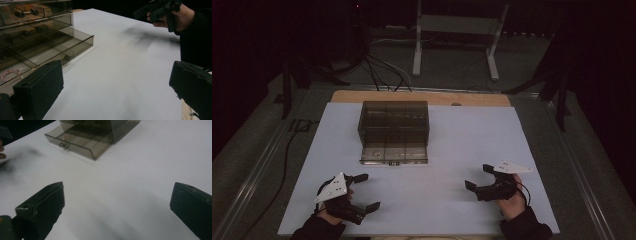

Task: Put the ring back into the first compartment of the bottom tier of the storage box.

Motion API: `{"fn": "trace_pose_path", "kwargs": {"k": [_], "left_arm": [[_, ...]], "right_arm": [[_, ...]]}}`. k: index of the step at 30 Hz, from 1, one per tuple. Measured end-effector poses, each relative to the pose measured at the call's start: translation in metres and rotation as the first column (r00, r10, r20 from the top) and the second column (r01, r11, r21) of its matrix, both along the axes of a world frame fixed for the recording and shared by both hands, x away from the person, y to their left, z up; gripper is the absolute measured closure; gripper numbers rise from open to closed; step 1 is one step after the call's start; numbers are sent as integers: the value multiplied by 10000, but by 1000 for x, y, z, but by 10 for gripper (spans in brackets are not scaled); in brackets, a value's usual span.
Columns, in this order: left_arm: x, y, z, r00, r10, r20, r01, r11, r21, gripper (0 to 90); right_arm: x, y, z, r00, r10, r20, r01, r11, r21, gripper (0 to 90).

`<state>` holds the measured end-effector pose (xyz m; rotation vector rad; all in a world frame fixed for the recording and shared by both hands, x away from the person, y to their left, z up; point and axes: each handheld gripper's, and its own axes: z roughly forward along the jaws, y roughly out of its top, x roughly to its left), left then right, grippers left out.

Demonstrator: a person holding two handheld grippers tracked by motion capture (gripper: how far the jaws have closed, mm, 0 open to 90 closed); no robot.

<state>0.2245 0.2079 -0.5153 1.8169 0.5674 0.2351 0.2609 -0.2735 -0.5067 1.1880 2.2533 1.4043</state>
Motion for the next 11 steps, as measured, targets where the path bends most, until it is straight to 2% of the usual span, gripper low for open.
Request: {"fn": "trace_pose_path", "kwargs": {"k": [5,11], "left_arm": [[0,0,0,10000,-32,18,32,10000,-7,5],[0,-1,0,10000,-46,15,47,10000,-38,5]], "right_arm": [[-9,-12,-7,9996,-243,-109,240,9995,-228,0],[-15,-24,-13,9986,-502,-152,502,9987,-27,0]]}}
